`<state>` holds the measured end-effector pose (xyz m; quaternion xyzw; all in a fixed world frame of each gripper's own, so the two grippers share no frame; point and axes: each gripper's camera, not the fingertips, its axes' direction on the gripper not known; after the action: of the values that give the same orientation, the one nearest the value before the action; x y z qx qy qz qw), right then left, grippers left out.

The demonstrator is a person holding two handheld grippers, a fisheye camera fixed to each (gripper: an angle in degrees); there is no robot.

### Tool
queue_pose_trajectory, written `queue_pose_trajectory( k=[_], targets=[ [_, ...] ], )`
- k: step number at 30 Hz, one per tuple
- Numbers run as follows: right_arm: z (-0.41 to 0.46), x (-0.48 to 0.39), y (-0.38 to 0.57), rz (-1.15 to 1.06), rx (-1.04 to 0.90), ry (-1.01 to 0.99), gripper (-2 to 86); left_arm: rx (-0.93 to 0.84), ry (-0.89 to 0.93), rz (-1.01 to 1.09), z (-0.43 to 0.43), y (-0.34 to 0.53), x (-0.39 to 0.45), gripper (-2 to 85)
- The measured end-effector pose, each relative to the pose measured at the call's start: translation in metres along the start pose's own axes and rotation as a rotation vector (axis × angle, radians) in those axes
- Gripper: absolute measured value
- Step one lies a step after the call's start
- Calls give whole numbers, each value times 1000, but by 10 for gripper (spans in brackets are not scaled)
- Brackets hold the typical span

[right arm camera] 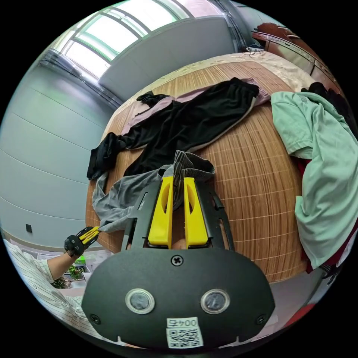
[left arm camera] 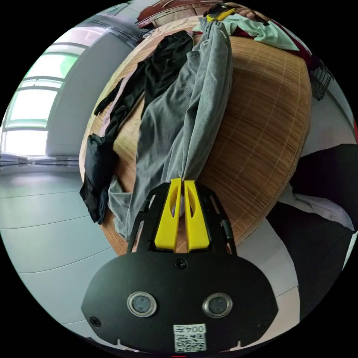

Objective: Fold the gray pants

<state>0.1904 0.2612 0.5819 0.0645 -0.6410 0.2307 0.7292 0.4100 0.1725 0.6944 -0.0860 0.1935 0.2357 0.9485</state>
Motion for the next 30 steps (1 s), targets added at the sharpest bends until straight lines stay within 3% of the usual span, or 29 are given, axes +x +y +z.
queue_pose_trajectory(
  k=[3,7,15,19,21,25,28,30],
  targets=[
    [-34,21,1,-27,40,11,55,9,73,-45,-7,-28,-2,6],
    [-80,53,12,-56,92,40,54,29,145,44,-11,-69,10,7],
    [-89,203,122,366,42,83,72,-15,319,205,-6,-120,9,10],
    [-131,207,146,438,178,87,77,-47,471,231,-12,-132,-37,12],
    [-153,185,145,365,239,139,66,-64,556,247,-15,-136,-59,12],
    [-131,141,109,129,157,110,58,-45,840,68,-10,-140,-134,11],
    [-84,121,81,35,73,50,65,51,930,-257,4,-148,-210,17],
    [-30,125,83,41,-87,47,76,94,884,-399,15,-165,-252,27]
  ],
)
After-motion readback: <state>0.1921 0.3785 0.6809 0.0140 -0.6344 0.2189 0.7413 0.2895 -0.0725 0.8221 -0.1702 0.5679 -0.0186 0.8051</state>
